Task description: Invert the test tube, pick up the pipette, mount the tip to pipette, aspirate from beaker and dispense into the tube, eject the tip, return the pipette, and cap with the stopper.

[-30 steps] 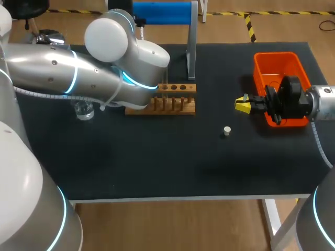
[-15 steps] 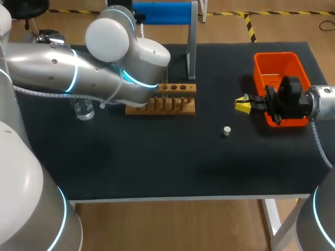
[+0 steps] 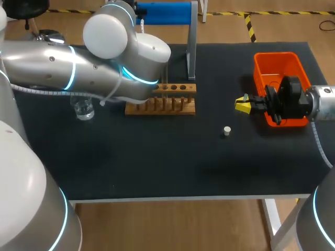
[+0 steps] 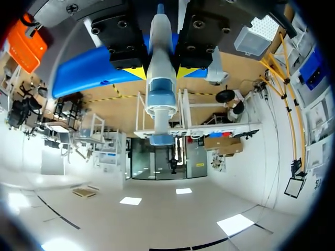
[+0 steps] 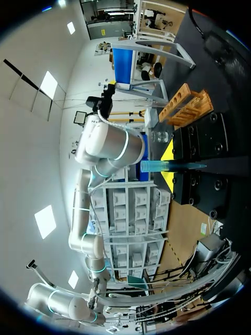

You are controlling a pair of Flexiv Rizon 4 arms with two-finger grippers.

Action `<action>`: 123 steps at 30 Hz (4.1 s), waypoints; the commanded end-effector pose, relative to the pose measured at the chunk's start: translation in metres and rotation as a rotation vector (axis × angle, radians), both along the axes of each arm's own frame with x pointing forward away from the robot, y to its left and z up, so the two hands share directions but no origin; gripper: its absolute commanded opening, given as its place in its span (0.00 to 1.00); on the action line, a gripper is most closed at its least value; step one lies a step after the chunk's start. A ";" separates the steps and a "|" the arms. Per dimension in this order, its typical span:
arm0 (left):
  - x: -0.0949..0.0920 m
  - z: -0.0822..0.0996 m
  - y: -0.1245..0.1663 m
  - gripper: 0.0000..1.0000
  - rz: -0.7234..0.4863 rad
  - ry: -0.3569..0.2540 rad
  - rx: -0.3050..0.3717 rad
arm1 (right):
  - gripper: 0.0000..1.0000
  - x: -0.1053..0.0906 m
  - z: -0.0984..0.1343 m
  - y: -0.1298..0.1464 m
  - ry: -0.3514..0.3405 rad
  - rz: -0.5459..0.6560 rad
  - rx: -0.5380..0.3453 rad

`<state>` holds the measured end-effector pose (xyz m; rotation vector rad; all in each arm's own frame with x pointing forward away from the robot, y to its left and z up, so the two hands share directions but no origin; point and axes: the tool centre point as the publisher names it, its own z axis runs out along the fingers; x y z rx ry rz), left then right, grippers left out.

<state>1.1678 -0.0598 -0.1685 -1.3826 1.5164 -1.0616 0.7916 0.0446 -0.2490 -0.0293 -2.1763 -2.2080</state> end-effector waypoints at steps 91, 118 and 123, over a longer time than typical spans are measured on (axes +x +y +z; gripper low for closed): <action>-0.316 0.181 -0.126 0.00 -1.345 -0.113 -0.050 | 0.00 -0.001 0.000 -0.001 0.000 0.000 0.000; -0.320 0.171 -0.181 0.00 -1.454 -0.076 -0.133 | 0.00 -0.001 0.000 -0.001 0.000 0.000 0.000; -0.320 0.171 -0.182 0.00 -1.458 -0.079 -0.138 | 0.00 -0.001 0.000 -0.001 0.000 0.000 0.000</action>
